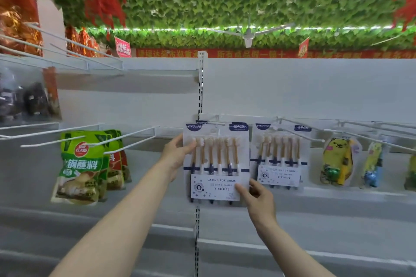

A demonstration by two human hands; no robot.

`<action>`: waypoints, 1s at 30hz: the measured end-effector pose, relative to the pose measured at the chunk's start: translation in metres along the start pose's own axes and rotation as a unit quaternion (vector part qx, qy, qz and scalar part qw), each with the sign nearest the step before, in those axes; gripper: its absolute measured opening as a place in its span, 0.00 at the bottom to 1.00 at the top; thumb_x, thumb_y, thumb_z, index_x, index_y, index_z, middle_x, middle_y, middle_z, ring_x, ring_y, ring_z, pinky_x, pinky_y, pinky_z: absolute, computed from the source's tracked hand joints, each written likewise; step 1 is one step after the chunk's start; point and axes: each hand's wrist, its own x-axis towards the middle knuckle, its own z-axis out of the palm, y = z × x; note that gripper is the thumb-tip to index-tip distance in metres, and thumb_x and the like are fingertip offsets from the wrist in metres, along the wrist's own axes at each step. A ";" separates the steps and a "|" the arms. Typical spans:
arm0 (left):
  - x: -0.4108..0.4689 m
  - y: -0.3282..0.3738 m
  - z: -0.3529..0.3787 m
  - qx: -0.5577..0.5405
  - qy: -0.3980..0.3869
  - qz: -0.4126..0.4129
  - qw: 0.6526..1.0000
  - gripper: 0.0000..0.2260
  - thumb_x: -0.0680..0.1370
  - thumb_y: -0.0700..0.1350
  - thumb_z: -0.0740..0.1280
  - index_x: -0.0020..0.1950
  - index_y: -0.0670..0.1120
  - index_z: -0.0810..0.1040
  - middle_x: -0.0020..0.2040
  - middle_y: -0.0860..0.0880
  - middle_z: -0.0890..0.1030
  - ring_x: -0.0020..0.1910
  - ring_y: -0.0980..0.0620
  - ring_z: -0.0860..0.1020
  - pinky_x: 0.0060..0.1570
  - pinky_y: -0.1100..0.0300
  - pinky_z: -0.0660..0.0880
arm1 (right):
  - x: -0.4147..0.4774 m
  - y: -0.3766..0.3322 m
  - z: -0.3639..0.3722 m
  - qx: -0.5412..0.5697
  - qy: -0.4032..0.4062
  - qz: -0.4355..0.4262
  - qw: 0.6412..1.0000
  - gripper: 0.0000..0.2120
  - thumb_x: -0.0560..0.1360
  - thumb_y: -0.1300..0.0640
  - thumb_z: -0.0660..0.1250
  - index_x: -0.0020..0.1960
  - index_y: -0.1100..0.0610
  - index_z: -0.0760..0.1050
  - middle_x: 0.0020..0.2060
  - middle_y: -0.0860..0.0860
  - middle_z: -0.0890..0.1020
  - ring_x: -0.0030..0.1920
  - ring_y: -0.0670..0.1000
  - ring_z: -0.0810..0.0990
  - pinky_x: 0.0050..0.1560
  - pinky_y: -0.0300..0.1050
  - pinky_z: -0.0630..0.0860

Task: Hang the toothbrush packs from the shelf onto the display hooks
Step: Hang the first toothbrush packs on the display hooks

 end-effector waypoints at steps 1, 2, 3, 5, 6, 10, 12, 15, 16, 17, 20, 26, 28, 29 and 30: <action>0.005 -0.001 0.002 0.001 0.002 -0.005 1.000 0.13 0.76 0.47 0.73 0.60 0.56 0.80 0.54 0.54 0.83 0.49 0.55 0.79 0.44 0.58 0.69 | 0.007 0.003 0.001 -0.002 -0.003 0.000 1.000 0.06 0.73 0.53 0.76 0.40 0.49 0.80 0.33 0.50 0.82 0.36 0.46 0.75 0.40 0.41 0.70; 0.011 -0.002 0.005 0.002 0.003 -0.007 1.000 0.15 0.76 0.47 0.74 0.62 0.55 0.79 0.54 0.54 0.83 0.48 0.55 0.78 0.46 0.57 0.69 | 0.013 0.007 0.001 -0.005 -0.007 0.000 1.000 0.05 0.73 0.52 0.76 0.40 0.49 0.81 0.36 0.54 0.83 0.37 0.47 0.76 0.41 0.42 0.71; 0.017 -0.004 0.008 0.005 0.004 -0.008 1.000 0.16 0.75 0.46 0.74 0.63 0.54 0.79 0.54 0.53 0.83 0.48 0.55 0.78 0.48 0.55 0.70 | 0.019 0.012 0.002 -0.007 -0.009 -0.003 1.000 0.05 0.73 0.51 0.76 0.41 0.49 0.81 0.37 0.56 0.83 0.37 0.48 0.76 0.41 0.43 0.71; 0.025 -0.006 0.011 0.015 0.006 -0.010 1.000 0.17 0.76 0.47 0.74 0.64 0.53 0.79 0.54 0.53 0.83 0.48 0.55 0.78 0.53 0.52 0.69 | 0.027 0.020 0.004 -0.010 -0.013 0.000 1.000 0.04 0.73 0.50 0.75 0.42 0.48 0.83 0.38 0.54 0.84 0.39 0.50 0.79 0.42 0.44 0.73; 0.029 -0.009 0.013 0.018 0.007 -0.010 1.000 0.17 0.76 0.47 0.74 0.64 0.53 0.79 0.54 0.52 0.82 0.48 0.55 0.78 0.53 0.52 0.69 | 0.031 0.023 0.004 -0.013 -0.013 0.004 1.000 0.03 0.73 0.49 0.75 0.43 0.48 0.83 0.38 0.52 0.85 0.40 0.50 0.81 0.43 0.44 0.74; 0.043 -0.016 0.017 0.025 0.012 -0.016 0.999 0.21 0.74 0.50 0.75 0.66 0.53 0.78 0.57 0.49 0.83 0.47 0.55 0.78 0.64 0.48 0.70 | 0.045 0.030 0.003 -0.023 -0.012 0.005 1.000 0.03 0.74 0.49 0.75 0.43 0.47 0.83 0.38 0.51 0.84 0.40 0.50 0.81 0.44 0.44 0.74; 0.048 -0.018 0.018 0.030 0.016 -0.018 0.999 0.20 0.74 0.49 0.75 0.65 0.53 0.78 0.57 0.48 0.83 0.48 0.54 0.79 0.63 0.46 0.71 | 0.049 0.032 0.003 -0.024 -0.014 0.007 1.000 0.04 0.74 0.49 0.75 0.43 0.48 0.83 0.38 0.50 0.84 0.40 0.48 0.80 0.44 0.44 0.75; 0.050 -0.019 0.019 0.023 0.015 -0.016 1.000 0.17 0.75 0.47 0.75 0.62 0.53 0.80 0.54 0.48 0.83 0.48 0.52 0.80 0.57 0.50 0.75 | 0.052 0.036 0.003 -0.028 -0.020 0.008 0.999 0.06 0.73 0.47 0.75 0.44 0.48 0.82 0.40 0.54 0.84 0.39 0.48 0.78 0.43 0.45 0.73; 0.049 -0.017 0.019 0.025 0.015 -0.017 0.999 0.15 0.75 0.47 0.74 0.62 0.53 0.80 0.52 0.50 0.83 0.48 0.53 0.80 0.53 0.53 0.75 | 0.053 0.037 0.003 -0.032 -0.022 0.011 0.999 0.05 0.73 0.47 0.75 0.44 0.48 0.82 0.40 0.55 0.83 0.39 0.48 0.78 0.43 0.45 0.73; 0.049 -0.016 0.018 0.028 0.015 -0.016 0.999 0.15 0.75 0.47 0.74 0.61 0.53 0.80 0.51 0.50 0.83 0.47 0.54 0.80 0.50 0.55 0.73 | 0.054 0.037 0.004 -0.035 -0.023 0.014 0.999 0.05 0.73 0.47 0.75 0.44 0.47 0.82 0.40 0.55 0.83 0.39 0.48 0.77 0.43 0.45 0.72; 0.049 -0.016 0.017 0.035 0.015 -0.015 0.999 0.15 0.75 0.48 0.74 0.61 0.53 0.80 0.53 0.48 0.83 0.48 0.53 0.80 0.51 0.53 0.74 | 0.055 0.037 0.004 -0.035 -0.025 0.015 0.999 0.06 0.74 0.49 0.75 0.43 0.51 0.83 0.40 0.57 0.83 0.38 0.47 0.76 0.42 0.44 0.71; 0.032 -0.011 0.022 0.079 0.046 -0.010 0.996 0.14 0.76 0.49 0.73 0.59 0.48 0.79 0.56 0.50 0.82 0.56 0.50 0.79 0.64 0.47 0.72 | 0.052 0.029 0.001 -0.097 -0.022 0.044 0.994 0.12 0.73 0.43 0.73 0.49 0.50 0.80 0.42 0.48 0.83 0.46 0.50 0.80 0.48 0.44 0.76; 0.022 -0.007 0.022 0.093 0.067 -0.011 0.993 0.17 0.75 0.48 0.74 0.62 0.46 0.77 0.60 0.48 0.81 0.60 0.48 0.77 0.64 0.50 0.71 | 0.049 0.022 -0.004 -0.124 -0.018 0.050 0.991 0.26 0.71 0.38 0.73 0.62 0.52 0.77 0.52 0.46 0.82 0.55 0.50 0.80 0.57 0.48 0.78; 0.016 -0.007 0.022 0.105 0.083 -0.014 0.991 0.20 0.75 0.46 0.74 0.65 0.44 0.76 0.62 0.46 0.80 0.62 0.47 0.76 0.63 0.52 0.71 | 0.045 0.013 -0.008 -0.137 -0.013 0.052 0.989 0.29 0.71 0.39 0.73 0.66 0.54 0.75 0.56 0.48 0.81 0.57 0.50 0.79 0.59 0.49 0.77; 0.008 -0.005 0.022 0.123 0.100 -0.016 0.987 0.22 0.75 0.45 0.75 0.67 0.42 0.75 0.64 0.45 0.78 0.63 0.45 0.76 0.63 0.53 0.70 | 0.040 0.003 -0.012 -0.156 -0.005 0.053 0.986 0.30 0.73 0.41 0.73 0.69 0.55 0.73 0.58 0.49 0.80 0.58 0.51 0.79 0.60 0.48 0.76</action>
